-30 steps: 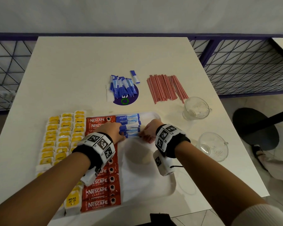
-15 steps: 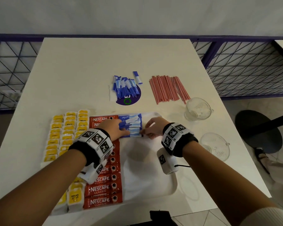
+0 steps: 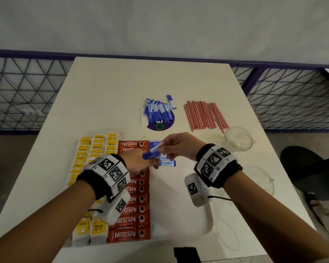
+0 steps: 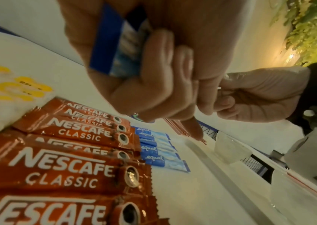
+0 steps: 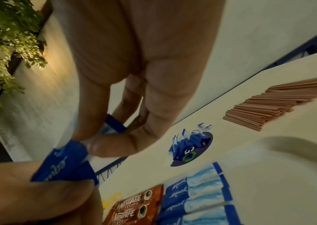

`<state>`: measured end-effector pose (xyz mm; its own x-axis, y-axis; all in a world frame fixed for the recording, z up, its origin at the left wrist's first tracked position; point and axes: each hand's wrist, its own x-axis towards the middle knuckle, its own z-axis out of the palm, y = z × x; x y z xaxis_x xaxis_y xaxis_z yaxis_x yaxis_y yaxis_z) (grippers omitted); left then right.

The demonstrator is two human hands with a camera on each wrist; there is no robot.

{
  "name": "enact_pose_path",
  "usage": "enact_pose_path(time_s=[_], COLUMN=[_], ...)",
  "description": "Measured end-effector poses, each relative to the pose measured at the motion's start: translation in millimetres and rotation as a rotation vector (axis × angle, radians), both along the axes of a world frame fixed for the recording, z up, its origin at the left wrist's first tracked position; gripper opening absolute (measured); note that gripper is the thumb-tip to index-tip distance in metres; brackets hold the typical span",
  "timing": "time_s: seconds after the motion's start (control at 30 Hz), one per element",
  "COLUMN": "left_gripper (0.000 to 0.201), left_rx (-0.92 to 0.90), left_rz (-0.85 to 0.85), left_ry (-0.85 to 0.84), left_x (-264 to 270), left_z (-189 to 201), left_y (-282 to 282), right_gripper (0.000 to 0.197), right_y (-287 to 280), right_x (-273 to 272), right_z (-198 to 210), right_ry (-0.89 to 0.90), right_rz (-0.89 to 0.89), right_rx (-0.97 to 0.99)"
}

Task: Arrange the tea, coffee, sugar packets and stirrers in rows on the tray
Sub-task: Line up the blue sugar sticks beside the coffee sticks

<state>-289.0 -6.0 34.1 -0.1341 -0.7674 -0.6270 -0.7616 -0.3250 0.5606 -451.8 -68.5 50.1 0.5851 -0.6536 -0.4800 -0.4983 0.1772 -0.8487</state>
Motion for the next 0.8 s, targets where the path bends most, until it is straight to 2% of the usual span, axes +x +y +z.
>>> enact_pose_path(time_s=[0.17, 0.43, 0.6, 0.8], left_gripper=[0.022, 0.044, 0.050, 0.033], left_rx=[-0.003, 0.085, 0.041, 0.022], left_rz=[0.141, 0.315, 0.369, 0.413], left_ry=[0.209, 0.377, 0.376, 0.312], left_x=[4.9, 14.5, 17.7, 8.2], left_z=[5.9, 3.3, 1.7, -3.8], left_y=[9.7, 16.9, 19.0, 19.9], right_gripper=[0.009, 0.011, 0.012, 0.012], right_y=[3.8, 8.6, 15.6, 22.7], right_x=[7.0, 3.0, -5.6, -18.0], right_z=[0.9, -5.1, -11.5, -22.4], right_ry=[0.014, -0.040, -0.051, -0.015], right_rz=[0.012, -0.110, -0.212, -0.263], right_rx=[-0.020, 0.063, 0.125, 0.122])
